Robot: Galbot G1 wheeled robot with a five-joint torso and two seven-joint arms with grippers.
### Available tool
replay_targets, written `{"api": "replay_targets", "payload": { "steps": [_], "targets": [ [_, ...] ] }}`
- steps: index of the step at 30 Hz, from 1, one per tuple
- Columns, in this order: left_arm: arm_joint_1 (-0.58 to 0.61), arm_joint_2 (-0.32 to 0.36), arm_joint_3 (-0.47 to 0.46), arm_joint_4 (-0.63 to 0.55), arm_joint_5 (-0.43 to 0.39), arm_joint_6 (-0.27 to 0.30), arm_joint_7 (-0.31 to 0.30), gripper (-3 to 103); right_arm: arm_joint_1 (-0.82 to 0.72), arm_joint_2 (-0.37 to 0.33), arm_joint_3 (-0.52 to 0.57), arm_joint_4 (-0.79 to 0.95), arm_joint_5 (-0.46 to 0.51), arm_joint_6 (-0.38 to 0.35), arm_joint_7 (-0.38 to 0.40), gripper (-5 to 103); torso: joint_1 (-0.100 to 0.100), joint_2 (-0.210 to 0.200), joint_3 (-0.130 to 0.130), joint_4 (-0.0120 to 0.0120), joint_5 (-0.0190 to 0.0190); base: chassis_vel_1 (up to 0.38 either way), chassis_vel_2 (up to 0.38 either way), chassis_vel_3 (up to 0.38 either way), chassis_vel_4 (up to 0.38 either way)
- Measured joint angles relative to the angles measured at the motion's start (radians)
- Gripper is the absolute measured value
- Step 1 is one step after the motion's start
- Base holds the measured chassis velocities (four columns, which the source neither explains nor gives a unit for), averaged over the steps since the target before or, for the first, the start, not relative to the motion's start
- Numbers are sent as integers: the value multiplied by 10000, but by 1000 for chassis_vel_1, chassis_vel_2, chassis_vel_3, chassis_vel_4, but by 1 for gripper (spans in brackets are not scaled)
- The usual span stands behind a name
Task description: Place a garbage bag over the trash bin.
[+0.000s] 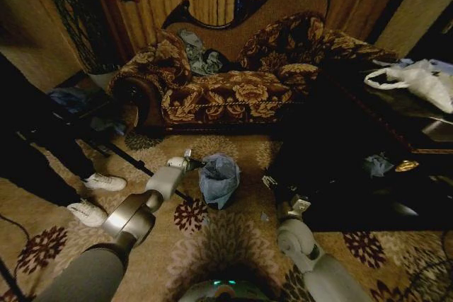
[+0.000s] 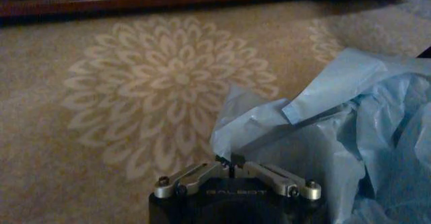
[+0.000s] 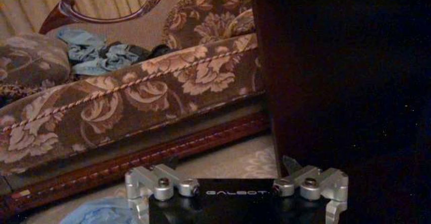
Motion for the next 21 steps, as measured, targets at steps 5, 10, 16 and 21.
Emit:
{"api": "replay_targets", "payload": {
  "steps": [5,10,16,21],
  "targets": [
    [127,114,-86,-112,175,31,-134,-3,-44,-56,-66,77,6,9,36,100,0,0,0,0,1,0,0,0,0],
    [422,348,-177,-863,138,-92,-174,12,0,-75,-206,80,8,9,42,100,0,0,0,0,1,0,0,0,0],
    [1062,897,-313,-2579,-63,-171,-213,34,160,-125,-393,85,47,9,60,100,0,0,0,0,2,0,0,0,0],
    [1573,1344,-875,-3418,368,-976,246,51,281,-201,-553,83,128,8,75,100,0,0,0,1,0,0,0,0,0]
  ]
}}
